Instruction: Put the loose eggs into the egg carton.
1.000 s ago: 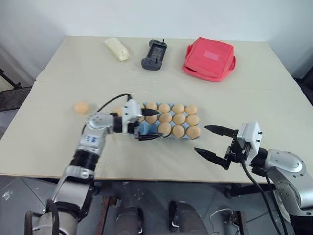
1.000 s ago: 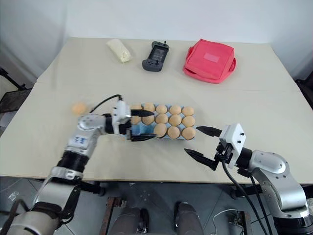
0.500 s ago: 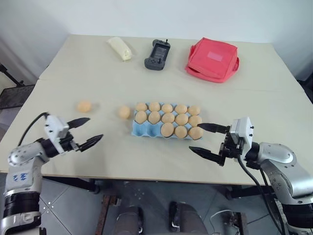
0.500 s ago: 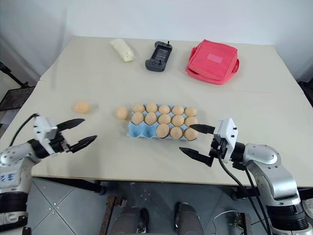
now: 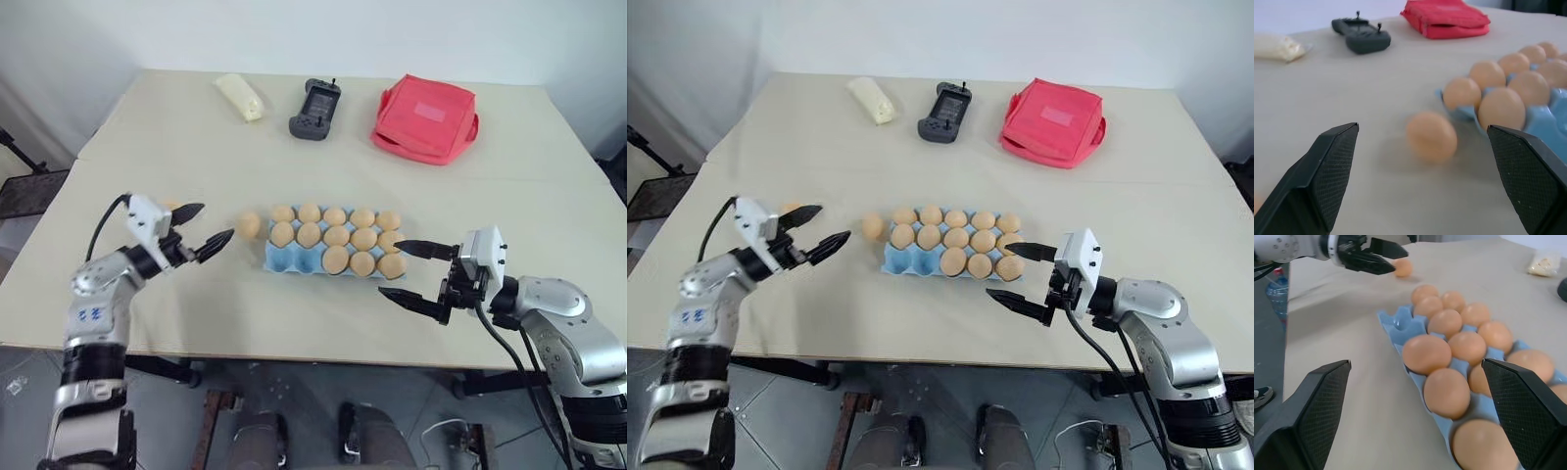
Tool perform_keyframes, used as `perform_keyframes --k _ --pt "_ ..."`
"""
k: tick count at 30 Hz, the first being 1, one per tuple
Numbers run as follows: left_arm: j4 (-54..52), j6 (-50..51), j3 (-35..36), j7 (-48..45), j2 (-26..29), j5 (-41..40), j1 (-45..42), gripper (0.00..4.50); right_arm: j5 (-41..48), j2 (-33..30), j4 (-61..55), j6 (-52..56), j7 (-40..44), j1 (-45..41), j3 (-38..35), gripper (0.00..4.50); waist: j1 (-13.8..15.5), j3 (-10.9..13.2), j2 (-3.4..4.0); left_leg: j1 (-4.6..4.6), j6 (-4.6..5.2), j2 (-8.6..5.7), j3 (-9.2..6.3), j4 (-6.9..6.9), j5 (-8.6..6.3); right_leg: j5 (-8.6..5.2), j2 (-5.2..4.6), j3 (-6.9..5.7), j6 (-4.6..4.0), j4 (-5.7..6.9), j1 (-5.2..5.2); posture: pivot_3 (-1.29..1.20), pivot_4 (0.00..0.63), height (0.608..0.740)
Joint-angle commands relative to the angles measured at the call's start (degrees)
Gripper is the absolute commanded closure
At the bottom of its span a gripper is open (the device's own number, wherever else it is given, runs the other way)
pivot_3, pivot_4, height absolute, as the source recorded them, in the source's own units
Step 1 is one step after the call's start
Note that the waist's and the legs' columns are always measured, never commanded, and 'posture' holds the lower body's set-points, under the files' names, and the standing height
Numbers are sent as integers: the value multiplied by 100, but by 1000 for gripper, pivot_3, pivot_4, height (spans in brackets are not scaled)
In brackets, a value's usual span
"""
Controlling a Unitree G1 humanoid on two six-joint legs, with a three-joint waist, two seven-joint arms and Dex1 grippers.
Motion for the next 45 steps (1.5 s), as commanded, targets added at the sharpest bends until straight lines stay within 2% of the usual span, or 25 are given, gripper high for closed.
perform_keyframes --k 1,6,10,14,17,23,25,29,32,35,39,45 --pt "805 -318 -281 99 -112 374 -616 21 12 4 -165 -78 -95 87 -173 0 -1 0 -1 0 -1 0 4 0 1 1 -1 -13 1 0 0 0 150 740" --pt "1946 -722 -604 99 -295 769 -1354 21 17 54 -314 -127 -297 260 -257 0 3 1 -3 -1 0 2 18 5 -2 2 -10 -92 3 16 -1 0 150 740" --pt "2776 -1169 -612 353 -331 976 -1772 21 9 124 -446 -151 -467 354 -261 0 -4 3 -6 -7 6 2 19 15 -7 2 -14 -103 5 14 -1 0 150 740" --pt "3184 -1181 -665 342 -416 1068 -1971 21 5 197 -581 -159 -611 445 -253 0 4 4 -8 -8 8 2 17 20 -8 3 -19 -105 5 15 0 0 150 740" --pt "3351 -1212 -688 269 -463 1121 -2038 567 7 205 -635 -163 -660 515 -258 0 7 4 -8 -8 8 1 16 20 -8 3 -20 -106 5 15 0 0 150 740" --pt "3225 -1281 -559 -217 -513 902 -1970 2447 28 172 -607 -154 -668 469 -274 0 2 5 -10 -11 8 1 15 23 -8 3 -20 -108 6 17 -1 0 150 740" --pt "3028 -1461 -410 -483 -532 681 -1911 2803 25 171 -601 -156 -666 466 -264 0 -5 5 -10 -11 8 2 15 23 -8 3 -20 -108 6 17 -1 0 150 740" --pt "1960 -1641 -276 -1307 -442 204 -1544 2803 28 123 -612 -162 -640 531 -321 0 -11 5 -10 -11 6 4 15 23 -8 3 -20 -105 5 19 -2 0 150 740" --pt "920 -1162 -549 -1786 -457 7 -1227 2803 52 10 -587 -169 -596 636 -539 0 -3 5 -10 -11 5 3 13 24 -8 3 -22 -103 5 20 0 0 150 740" --pt "343 -955 -887 -2043 -550 62 -1066 2803 82 -137 -518 -198 -524 788 -861 0 42 5 -10 -13 7 1 5 32 -9 3 -23 -102 5 17 9 0 150 740" --pt "174 -839 -1334 -2043 -847 276 -1057 2803 68 -355 -460 -231 -397 1056 -1231 0 129 5 -10 -13 15 -1 6 42 -11 3 -24 -97 7 -2 12 0 150 740" --pt "410 -739 -1683 -2358 -926 391 -1066 2803 87 -316 -603 -203 -480 1048 -1249 0 93 5 -10 -9 16 4 7 42 -9 7 -21 -91 2 10 9 0 150 740"
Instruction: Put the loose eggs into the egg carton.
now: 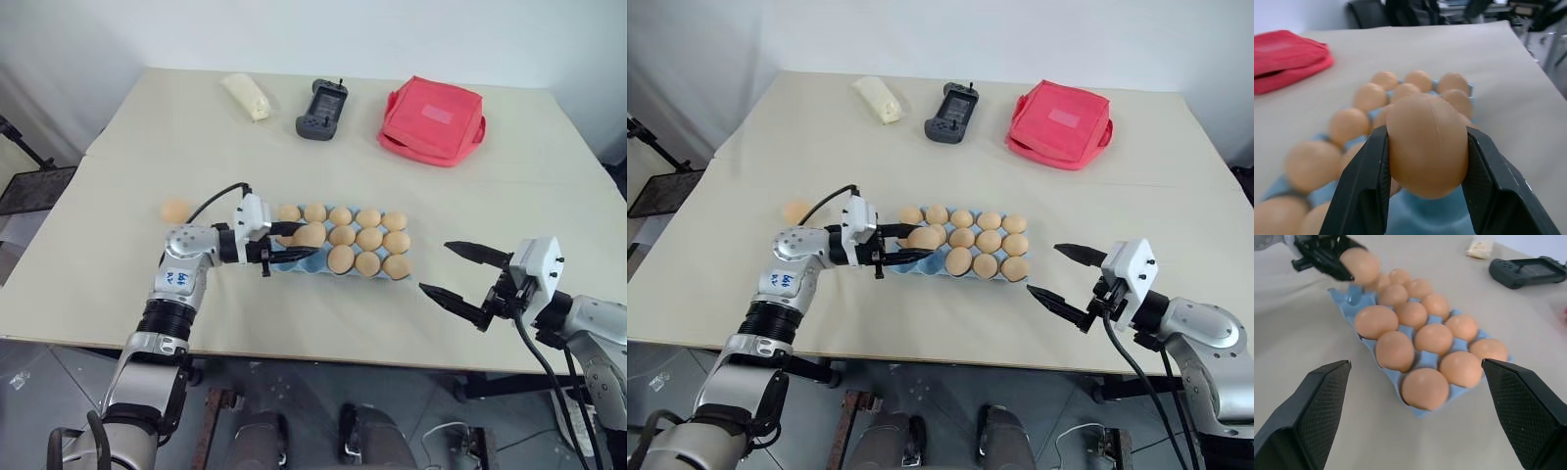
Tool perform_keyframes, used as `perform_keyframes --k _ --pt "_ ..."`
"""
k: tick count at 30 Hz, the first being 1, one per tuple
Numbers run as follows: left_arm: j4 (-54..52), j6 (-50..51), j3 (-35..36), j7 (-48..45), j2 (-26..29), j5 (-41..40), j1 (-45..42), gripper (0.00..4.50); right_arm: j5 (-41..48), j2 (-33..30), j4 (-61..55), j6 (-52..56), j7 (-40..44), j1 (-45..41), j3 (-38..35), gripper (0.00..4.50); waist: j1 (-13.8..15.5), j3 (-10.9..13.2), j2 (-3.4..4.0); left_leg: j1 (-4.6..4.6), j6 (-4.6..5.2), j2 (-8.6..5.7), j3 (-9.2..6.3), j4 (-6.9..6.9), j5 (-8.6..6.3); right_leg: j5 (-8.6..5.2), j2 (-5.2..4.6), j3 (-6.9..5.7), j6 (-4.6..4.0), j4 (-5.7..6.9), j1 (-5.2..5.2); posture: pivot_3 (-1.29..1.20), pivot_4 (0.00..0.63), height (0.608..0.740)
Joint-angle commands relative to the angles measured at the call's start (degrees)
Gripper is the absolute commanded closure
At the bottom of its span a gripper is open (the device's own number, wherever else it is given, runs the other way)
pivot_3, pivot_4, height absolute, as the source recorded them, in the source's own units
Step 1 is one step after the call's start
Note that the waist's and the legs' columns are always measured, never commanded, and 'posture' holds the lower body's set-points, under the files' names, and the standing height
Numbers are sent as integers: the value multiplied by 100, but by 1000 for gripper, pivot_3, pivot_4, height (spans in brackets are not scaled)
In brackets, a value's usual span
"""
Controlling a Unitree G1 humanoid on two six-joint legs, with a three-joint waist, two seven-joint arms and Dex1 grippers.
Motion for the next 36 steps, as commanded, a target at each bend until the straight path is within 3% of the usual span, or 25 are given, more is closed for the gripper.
perform_keyframes --k 1,8,17,20,22,29,36 --pt "12 16 -154 -242 77 84 -39 2803 101 19 -244 -41 -67 -82 -81 0 -9 0 0 0 -1 1 -1 -1 1 0 0 0 -1 1 -1 0 150 740" --pt "180 -78 108 131 328 151 -123 623 134 89 -201 -1 70 -453 318 0 -12 0 0 0 10 1 -7 3 -1 3 -3 6 -5 1 0 0 150 740" --pt "-1158 437 1066 314 1255 -503 1104 623 -17 438 409 -487 696 -1313 1123 0 -147 0 0 -2 -2 4 -8 -7 1 3 -5 5 -5 -2 -1 0 150 740" --pt "-1573 466 1574 621 1587 -577 1885 56 -105 569 675 -746 959 -1503 1301 0 -168 0 1 -2 -6 7 -10 -10 0 3 -6 -1 -5 1 -4 0 150 740" --pt "-1729 539 1985 916 1735 -629 2428 12 -12 617 812 -779 1192 -1604 1387 0 -167 0 1 -2 -7 7 -14 -10 -2 3 -10 -4 -5 -1 -5 0 150 740" --pt "-1999 895 3141 1865 1731 -1012 3539 12 -71 635 1061 -749 1490 -1744 1546 0 -98 2 3 -2 13 5 -22 -11 -18 3 -24 -5 -6 -14 -3 0 150 740" --pt "-1720 1000 3181 2565 1682 -871 3350 12 -242 483 1190 -802 1424 -1653 1382 0 -101 2 5 -2 -19 5 -23 -14 -38 3 -26 -5 -10 -16 -4 0 150 740"
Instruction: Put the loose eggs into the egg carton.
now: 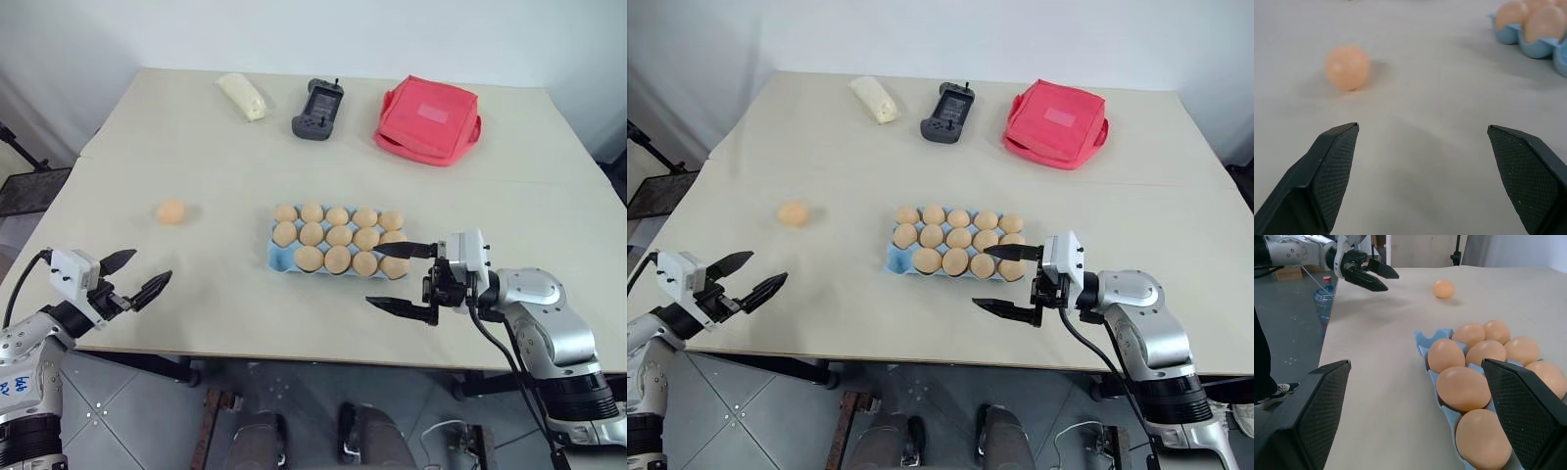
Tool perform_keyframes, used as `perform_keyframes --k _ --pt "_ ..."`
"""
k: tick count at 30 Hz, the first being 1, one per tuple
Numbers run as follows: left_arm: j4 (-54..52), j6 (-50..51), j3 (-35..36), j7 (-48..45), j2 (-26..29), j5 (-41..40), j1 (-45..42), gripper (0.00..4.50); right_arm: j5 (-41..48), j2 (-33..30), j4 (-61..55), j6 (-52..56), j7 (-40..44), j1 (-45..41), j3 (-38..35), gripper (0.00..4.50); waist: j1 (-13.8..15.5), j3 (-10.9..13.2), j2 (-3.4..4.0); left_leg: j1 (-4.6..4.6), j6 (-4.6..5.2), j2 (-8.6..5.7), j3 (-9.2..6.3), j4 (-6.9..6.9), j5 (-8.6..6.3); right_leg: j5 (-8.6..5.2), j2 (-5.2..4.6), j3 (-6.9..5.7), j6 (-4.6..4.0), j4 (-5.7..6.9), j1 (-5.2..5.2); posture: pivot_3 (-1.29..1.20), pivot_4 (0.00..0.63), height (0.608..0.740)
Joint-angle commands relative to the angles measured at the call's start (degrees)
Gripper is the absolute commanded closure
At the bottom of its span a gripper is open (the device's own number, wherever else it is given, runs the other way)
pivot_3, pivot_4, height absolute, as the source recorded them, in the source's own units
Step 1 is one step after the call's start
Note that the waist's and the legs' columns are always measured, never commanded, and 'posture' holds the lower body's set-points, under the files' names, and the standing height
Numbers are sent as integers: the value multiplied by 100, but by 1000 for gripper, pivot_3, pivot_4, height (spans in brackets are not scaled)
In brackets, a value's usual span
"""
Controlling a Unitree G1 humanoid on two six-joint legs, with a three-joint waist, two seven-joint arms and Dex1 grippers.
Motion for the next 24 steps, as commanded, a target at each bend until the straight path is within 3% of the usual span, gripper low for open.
perform_keyframes --k 1,9,13,18,24 --pt "157 -51 26 387 -23 32 -413 12 -117 -179 12 -167 -43 78 -261 0 15 0 0 0 -1 0 0 0 0 0 0 -1 0 0 0 0 150 740" --pt "2002 -506 -693 1119 -66 776 -2595 12 -108 -287 -53 -173 -179 347 -491 0 30 0 -2 0 2 -2 13 1 29 2 3 -15 -1 4 1 0 150 740" --pt "3605 -859 -1130 1368 -130 1267 -3810 12 -85 -256 -195 -126 -289 485 -518 0 3 0 -3 0 3 1 31 -2 29 4 8 -37 4 24 -5 0 150 740" --pt "4722 -1003 -1476 1403 -174 1601 -4520 12 -60 -248 -327 -82 -422 610 -573 0 -9 0 -3 0 9 2 64 0 25 7 10 -83 9 23 -14 0 150 740" --pt "5217 -855 -1480 1455 -88 1663 -4592 12 -6 -221 -554 -18 -622 814 -637 0 1 0 -5 0 12 5 74 3 23 8 8 -88 11 22 -17 0 150 740"
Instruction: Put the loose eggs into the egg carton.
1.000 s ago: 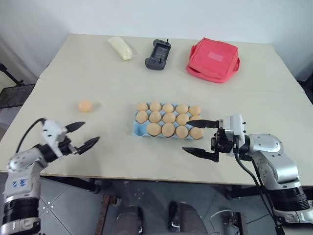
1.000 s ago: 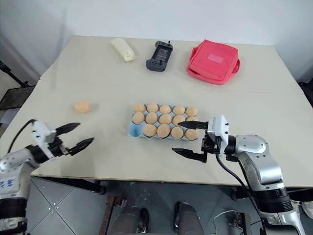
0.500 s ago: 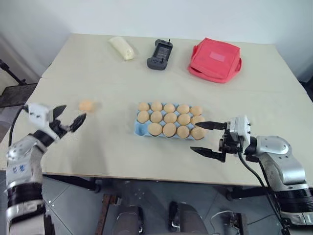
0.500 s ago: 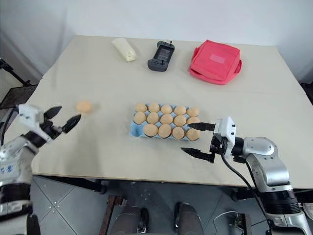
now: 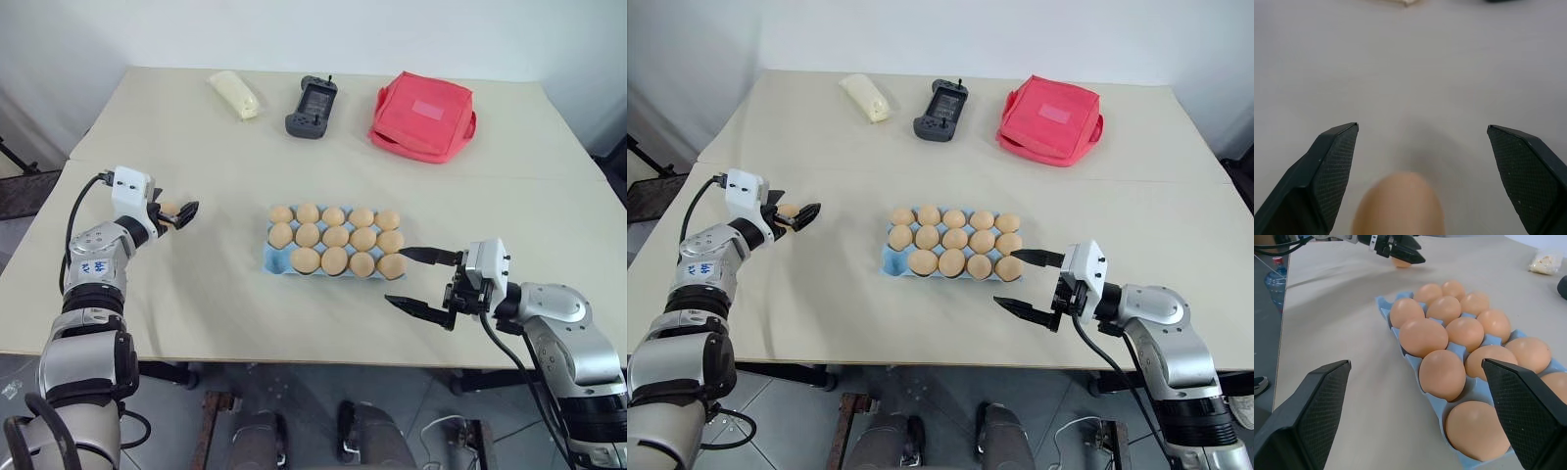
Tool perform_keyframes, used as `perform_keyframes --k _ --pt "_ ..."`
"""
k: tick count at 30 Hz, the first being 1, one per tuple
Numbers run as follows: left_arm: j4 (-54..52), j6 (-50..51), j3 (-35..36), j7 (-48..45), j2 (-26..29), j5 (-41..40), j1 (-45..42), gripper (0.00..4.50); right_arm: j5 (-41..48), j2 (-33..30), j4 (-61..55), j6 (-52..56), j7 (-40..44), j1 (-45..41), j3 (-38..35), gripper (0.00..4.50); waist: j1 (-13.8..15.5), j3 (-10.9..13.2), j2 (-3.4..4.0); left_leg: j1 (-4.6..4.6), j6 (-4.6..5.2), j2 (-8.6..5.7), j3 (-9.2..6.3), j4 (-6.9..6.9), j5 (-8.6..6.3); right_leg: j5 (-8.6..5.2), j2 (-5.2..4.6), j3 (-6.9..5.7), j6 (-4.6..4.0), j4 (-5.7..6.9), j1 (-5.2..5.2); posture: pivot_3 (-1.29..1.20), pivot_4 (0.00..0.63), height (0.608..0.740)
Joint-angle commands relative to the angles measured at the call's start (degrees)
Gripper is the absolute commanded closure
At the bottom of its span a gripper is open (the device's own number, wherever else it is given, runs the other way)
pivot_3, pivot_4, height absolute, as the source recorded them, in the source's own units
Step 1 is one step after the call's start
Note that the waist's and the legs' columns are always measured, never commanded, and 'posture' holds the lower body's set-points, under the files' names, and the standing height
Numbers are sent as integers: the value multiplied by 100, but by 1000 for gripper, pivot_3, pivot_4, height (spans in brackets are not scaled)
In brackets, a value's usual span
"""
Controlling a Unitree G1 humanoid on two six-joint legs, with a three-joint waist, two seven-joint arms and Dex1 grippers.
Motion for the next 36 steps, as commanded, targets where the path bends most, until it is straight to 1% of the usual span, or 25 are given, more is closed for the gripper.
perform_keyframes --k 1,3,4,7,8,10,12,15,16,18,22,24,27,33,34,35,36 --pt "131 62 36 9 111 20 -72 192 149 16 -330 39 -127 89 -177 0 1 1 -2 0 0 0 1 0 0 0 0 1 0 0 -1 0 150 740" --pt "191 36 51 -55 103 -4 -73 569 166 19 -390 57 -171 137 -182 0 1 1 -2 0 0 0 0 5 0 0 -1 2 0 1 0 0 150 740" --pt "207 13 59 -79 100 -13 -74 838 173 18 -412 61 -185 156 -181 0 2 2 -3 0 1 0 1 5 0 0 -1 2 0 1 0 0 150 740" --pt "3 113 46 -551 140 -106 -5 1805 188 2 -458 51 -206 211 -194 0 2 2 -4 0 2 0 0 7 1 0 -3 4 0 3 0 0 150 740" --pt "-86 103 7 -690 185 -79 55 2218 193 -3 -463 40 -210 227 -207 0 2 2 -4 0 1 0 0 8 1 0 -3 4 0 5 0 0 150 740" --pt "-388 -47 54 -1071 254 -179 198 2660 197 -29 -430 13 -212 246 -255 0 -12 2 -4 0 1 0 1 8 1 0 -3 5 -1 6 0 0 150 740" --pt "-785 -267 153 -1470 235 -380 326 2660 193 -46 -412 5 -210 258 -282 0 -11 2 -4 1 0 2 2 7 0 0 -2 6 -1 6 -1 0 150 740" --pt "-1967 -275 100 -2349 43 -840 655 2660 197 -55 -360 12 -205 258 -325 0 -4 2 -4 0 -2 3 -1 8 -1 0 -4 21 -1 6 -1 0 150 740" --pt "-2439 -81 17 -2664 -45 -1041 787 2660 197 -56 -342 20 -210 256 -343 0 8 2 -4 0 -2 3 0 8 -1 0 -4 28 -1 3 0 0 150 740" --pt "-3192 64 -249 -3121 -156 -1198 1034 2660 191 -57 -320 33 -213 246 -371 0 23 2 -4 0 -2 0 -6 11 -1 0 -8 45 -1 4 4 0 150 740" --pt "-4099 315 -740 -3590 -357 -1263 1353 2660 172 -48 -312 46 -242 229 -400 0 8 2 -3 1 -1 -2 0 13 0 0 -5 58 -1 3 5 0 150 740" --pt "-4217 370 -945 -3710 -447 -1199 1410 2660 170 -49 -333 64 -266 228 -405 0 2 2 -4 2 1 -1 1 15 1 0 -2 59 -1 5 5 0 150 740" --pt "-4107 273 -1146 -3826 -501 -1084 1416 2660 173 -35 -423 101 -339 258 -405 0 -13 2 -4 12 3 1 8 14 3 1 0 69 -2 1 4 0 150 740" --pt "-3830 198 -1355 -3941 -655 -998 1340 2660 187 36 -603 133 -537 346 -360 0 3 2 -4 20 6 2 12 14 6 5 -4 75 -9 3 5 0 150 740" --pt "-3744 196 -1393 -3879 -653 -904 1314 2029 194 39 -626 141 -558 356 -354 0 3 2 -4 20 7 1 12 15 6 5 -5 76 -10 3 5 0 150 740" --pt "-3662 141 -1405 -3818 -644 -824 1295 1808 201 40 -648 149 -575 364 -352 0 4 2 -4 19 7 1 12 15 6 5 -5 76 -10 2 5 0 150 740" --pt "-3583 69 -1383 -3758 -624 -769 1285 1490 209 39 -665 156 -590 370 -358 0 5 2 -4 19 8 1 11 15 6 5 -6 76 -10 2 5 0 150 740"
